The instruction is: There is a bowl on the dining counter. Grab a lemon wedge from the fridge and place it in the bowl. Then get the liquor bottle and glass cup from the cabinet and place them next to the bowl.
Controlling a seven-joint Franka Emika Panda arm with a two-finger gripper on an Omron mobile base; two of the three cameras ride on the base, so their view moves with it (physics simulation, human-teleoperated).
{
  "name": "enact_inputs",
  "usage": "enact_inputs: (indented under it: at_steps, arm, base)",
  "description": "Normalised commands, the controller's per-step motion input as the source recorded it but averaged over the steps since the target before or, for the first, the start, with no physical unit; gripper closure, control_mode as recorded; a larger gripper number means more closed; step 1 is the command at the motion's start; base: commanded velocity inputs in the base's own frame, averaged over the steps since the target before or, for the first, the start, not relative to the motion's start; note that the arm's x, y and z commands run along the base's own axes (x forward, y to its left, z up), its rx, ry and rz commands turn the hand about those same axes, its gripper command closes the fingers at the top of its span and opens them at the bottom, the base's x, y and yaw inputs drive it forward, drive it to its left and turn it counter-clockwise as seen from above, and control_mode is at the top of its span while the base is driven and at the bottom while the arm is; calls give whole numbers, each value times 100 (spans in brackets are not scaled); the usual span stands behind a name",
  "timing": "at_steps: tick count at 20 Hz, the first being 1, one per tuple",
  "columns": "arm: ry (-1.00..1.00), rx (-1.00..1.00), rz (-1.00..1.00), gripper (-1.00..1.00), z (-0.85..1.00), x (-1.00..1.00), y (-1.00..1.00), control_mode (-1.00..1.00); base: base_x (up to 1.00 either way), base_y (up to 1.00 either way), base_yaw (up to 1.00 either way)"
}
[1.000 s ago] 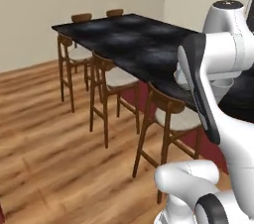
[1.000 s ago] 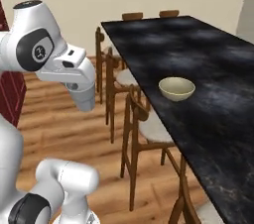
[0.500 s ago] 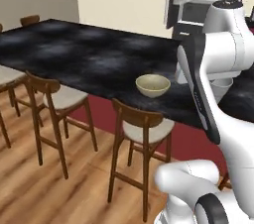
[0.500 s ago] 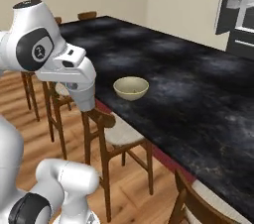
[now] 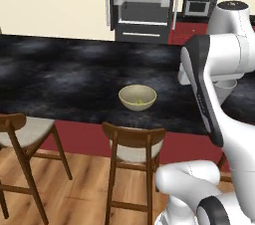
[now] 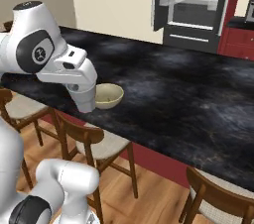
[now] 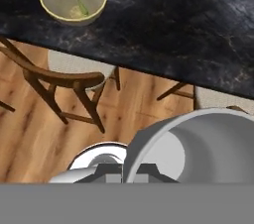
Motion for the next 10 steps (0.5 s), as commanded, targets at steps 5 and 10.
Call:
enact_inputs:
  at_steps: [5, 10]
  arm:
    - [0, 0, 0, 100, 0, 0, 0, 100]
    - [15, 5, -22, 100, -36, 94, -10, -100]
  base:
    - [100, 15, -35]
    - [0, 0, 0]
